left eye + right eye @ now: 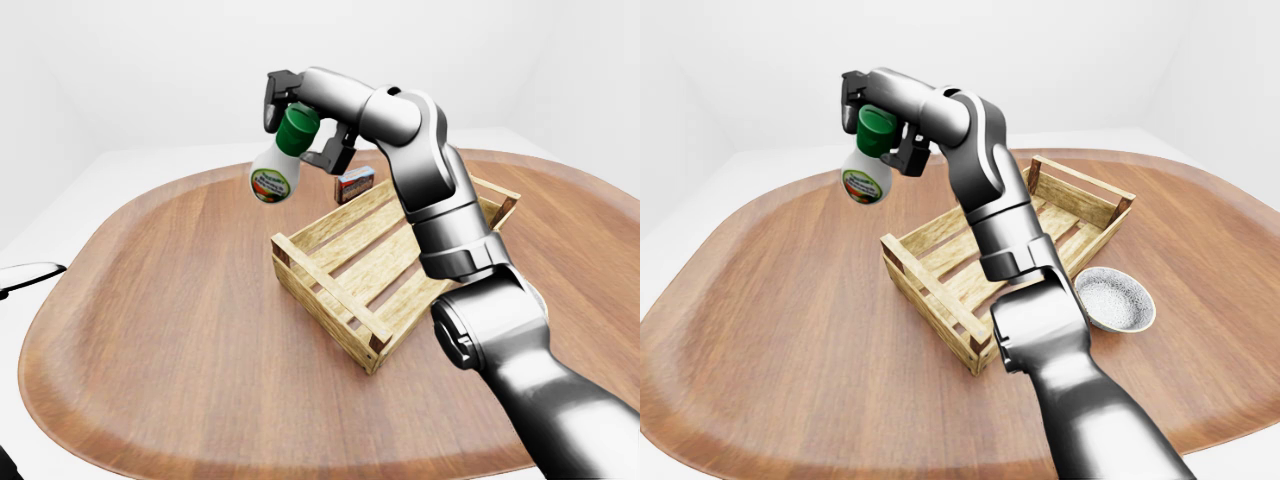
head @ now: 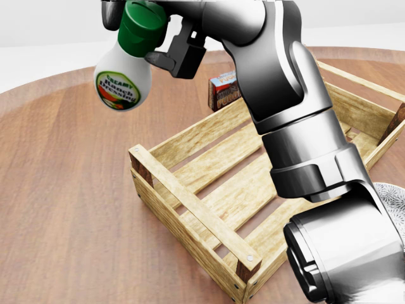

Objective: Pick up the salad dressing and put it in the tray.

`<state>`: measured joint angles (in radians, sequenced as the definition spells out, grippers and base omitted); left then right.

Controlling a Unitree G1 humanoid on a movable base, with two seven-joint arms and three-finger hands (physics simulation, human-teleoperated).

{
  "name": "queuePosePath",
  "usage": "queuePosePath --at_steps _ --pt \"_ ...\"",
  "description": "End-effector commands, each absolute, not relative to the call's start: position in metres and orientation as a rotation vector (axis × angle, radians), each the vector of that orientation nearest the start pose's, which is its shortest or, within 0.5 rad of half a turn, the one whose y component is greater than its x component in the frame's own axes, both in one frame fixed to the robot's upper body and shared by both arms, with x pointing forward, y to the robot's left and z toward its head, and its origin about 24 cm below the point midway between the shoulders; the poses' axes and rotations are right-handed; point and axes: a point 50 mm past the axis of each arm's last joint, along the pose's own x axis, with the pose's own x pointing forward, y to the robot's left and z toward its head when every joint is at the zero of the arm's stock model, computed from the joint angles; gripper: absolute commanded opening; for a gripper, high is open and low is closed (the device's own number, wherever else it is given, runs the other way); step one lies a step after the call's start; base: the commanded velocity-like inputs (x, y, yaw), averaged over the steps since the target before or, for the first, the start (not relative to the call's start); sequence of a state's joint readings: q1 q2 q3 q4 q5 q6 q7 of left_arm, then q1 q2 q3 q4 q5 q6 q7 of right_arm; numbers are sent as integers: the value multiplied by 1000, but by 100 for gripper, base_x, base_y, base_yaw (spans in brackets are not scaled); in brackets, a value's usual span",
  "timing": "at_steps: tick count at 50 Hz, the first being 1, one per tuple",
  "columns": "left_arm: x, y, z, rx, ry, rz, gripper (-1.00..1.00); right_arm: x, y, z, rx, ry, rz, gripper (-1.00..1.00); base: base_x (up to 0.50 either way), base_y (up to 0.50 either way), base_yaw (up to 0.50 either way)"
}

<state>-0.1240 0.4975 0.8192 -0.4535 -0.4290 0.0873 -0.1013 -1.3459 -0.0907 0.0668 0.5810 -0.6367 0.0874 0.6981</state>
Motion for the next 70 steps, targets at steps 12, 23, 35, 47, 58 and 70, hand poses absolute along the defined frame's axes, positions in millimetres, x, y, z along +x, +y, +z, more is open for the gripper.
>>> queuePosePath --at_steps 12,23,35,47,58,70 --pt "176 329 254 223 -768 418 100 391 -114 325 -1086 -281 405 -100 0 0 0" --pt "177 329 253 224 -763 417 100 415 -174 281 -946 17 380 -100 0 0 0" --pt "179 328 252 227 -758 415 100 418 -213 214 -801 316 404 -100 0 0 0" --pt "179 328 251 227 -753 414 100 411 -237 191 -774 428 358 -100 0 0 0" --pt "180 328 250 227 -745 413 100 413 -240 185 -835 429 244 -100 0 0 0" --pt "179 328 248 227 -741 412 100 415 -236 171 -919 411 133 -100 0 0 0"
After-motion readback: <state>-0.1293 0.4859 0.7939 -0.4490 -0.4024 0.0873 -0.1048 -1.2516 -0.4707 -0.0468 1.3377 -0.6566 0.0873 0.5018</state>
